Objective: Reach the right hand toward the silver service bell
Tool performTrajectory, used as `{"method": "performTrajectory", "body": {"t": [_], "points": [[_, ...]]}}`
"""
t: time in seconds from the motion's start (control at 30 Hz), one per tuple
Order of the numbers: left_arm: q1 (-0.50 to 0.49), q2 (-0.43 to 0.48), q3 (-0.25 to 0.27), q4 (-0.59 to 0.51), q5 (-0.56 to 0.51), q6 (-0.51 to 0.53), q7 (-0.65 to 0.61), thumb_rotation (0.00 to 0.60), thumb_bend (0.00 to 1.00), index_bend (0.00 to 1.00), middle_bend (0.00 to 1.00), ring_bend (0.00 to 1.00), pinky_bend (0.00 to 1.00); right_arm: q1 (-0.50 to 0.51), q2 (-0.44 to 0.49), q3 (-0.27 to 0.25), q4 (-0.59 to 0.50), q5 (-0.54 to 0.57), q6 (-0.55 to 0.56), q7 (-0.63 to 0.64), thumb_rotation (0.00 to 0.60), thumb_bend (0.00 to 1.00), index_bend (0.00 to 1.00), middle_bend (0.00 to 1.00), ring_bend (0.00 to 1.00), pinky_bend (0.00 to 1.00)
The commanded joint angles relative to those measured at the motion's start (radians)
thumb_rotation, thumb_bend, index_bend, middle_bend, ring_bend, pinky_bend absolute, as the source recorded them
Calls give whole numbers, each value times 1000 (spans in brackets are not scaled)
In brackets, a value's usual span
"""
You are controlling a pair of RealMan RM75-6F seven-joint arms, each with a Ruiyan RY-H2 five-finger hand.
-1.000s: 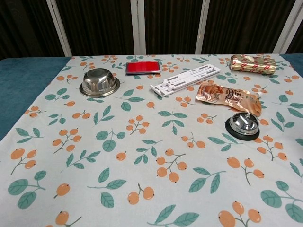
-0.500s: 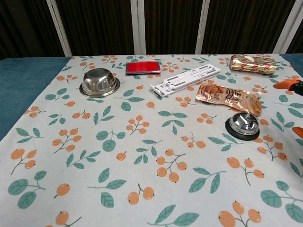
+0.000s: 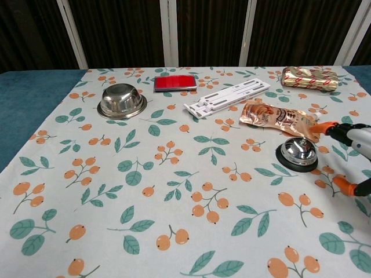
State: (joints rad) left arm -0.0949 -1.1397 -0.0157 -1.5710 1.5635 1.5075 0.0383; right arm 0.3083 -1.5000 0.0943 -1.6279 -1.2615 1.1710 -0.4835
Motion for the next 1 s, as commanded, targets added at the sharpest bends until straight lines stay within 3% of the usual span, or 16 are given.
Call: {"method": "performTrajectory", "body": {"t": [0.03, 0.4, 0.83, 1.0], "points": [[1, 0, 0, 1, 0, 1, -2, 600, 65, 0, 0, 0, 0, 8, -16, -12, 6, 17, -16, -24, 600, 462, 0, 0, 0, 0], [1, -2, -1, 5, 2, 5, -6, 600, 65, 0, 0, 0, 0, 22, -40, -38, 14, 74, -37, -119, 600, 462, 0, 0, 0, 0], [2, -3, -2, 6, 0, 6, -6, 600, 65, 0, 0, 0, 0, 41, 51, 53, -129, 43, 56, -99, 600, 462, 0, 0, 0, 0], [1, -3, -3, 5, 0, 7, -4, 600, 65, 0, 0, 0, 0, 24, 122, 61, -181, 22, 91, -76, 600, 462, 0, 0, 0, 0]]}}
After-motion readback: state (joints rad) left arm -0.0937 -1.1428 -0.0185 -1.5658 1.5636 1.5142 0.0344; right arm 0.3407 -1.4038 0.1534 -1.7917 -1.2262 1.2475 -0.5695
